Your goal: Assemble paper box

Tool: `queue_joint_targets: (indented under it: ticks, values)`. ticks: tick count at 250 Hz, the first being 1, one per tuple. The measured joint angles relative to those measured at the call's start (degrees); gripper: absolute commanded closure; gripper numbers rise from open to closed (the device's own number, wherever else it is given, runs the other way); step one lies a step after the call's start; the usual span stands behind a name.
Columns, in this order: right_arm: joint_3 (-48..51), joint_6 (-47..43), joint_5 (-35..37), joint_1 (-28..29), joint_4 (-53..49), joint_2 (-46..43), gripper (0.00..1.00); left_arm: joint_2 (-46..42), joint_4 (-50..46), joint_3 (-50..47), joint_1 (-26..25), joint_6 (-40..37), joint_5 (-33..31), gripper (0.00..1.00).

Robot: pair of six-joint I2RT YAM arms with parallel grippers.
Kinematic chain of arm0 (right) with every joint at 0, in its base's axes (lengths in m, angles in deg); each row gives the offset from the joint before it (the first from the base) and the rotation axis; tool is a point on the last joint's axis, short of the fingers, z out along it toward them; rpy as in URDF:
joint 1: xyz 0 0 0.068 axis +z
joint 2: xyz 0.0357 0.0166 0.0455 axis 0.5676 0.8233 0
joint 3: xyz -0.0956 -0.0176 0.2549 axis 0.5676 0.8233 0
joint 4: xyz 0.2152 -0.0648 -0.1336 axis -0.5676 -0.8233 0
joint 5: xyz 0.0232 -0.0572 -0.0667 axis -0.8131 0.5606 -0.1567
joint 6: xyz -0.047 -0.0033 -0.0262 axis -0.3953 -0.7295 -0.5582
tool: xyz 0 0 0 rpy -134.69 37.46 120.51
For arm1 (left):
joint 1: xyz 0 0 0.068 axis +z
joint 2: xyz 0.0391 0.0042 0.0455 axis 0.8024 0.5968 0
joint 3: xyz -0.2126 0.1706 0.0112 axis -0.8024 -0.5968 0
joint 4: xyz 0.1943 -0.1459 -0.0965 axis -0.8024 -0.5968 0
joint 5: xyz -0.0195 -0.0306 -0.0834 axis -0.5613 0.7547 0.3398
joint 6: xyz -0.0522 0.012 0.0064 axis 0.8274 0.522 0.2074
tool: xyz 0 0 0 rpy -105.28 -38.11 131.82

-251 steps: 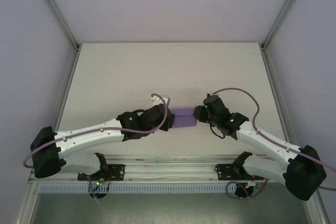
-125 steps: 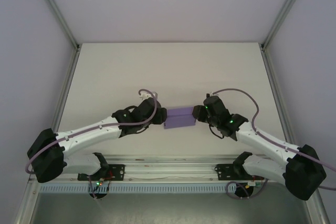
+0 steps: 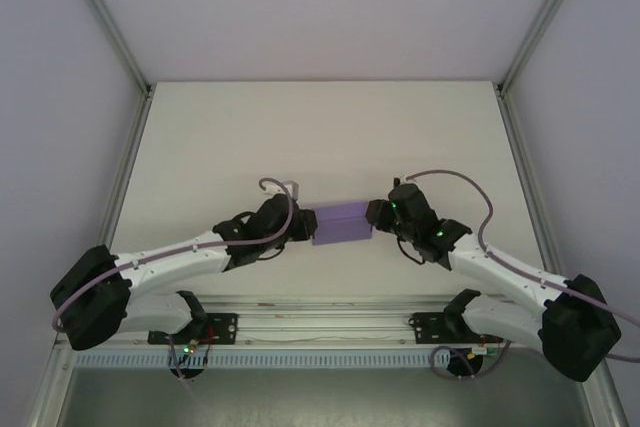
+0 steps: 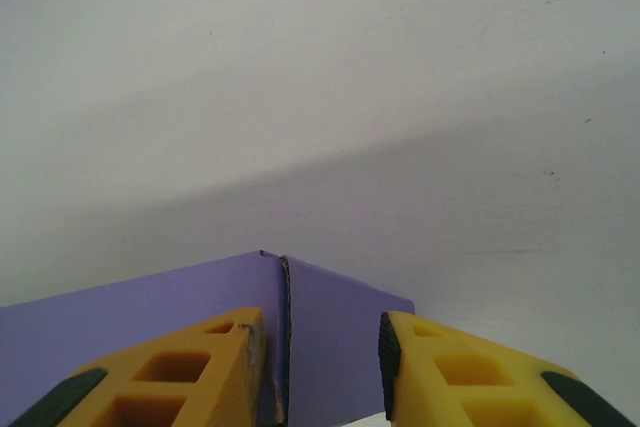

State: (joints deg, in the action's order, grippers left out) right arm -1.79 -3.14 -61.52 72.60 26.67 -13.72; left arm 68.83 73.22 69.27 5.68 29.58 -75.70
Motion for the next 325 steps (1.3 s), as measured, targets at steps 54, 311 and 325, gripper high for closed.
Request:
queue_joint_targets:
  ticks: [54,311,325]
  values:
    - [2.34,0.35,-0.13,-0.15,4.72,-0.42,0.7,0.87,6.56,-2.71,0.61,2.95,0.83,0.95]
    - [1.05,-1.22,-5.49,-0.66,-7.56,-8.37,0.48,0.92,-9.79,5.57,-3.06,-4.61,-2.67,0.38]
    - [-1.29,-2.05,-5.4,-0.2,-10.75,-7.78,0.44,0.68,-12.55,7.74,-3.69,-6.82,-2.69,0.25]
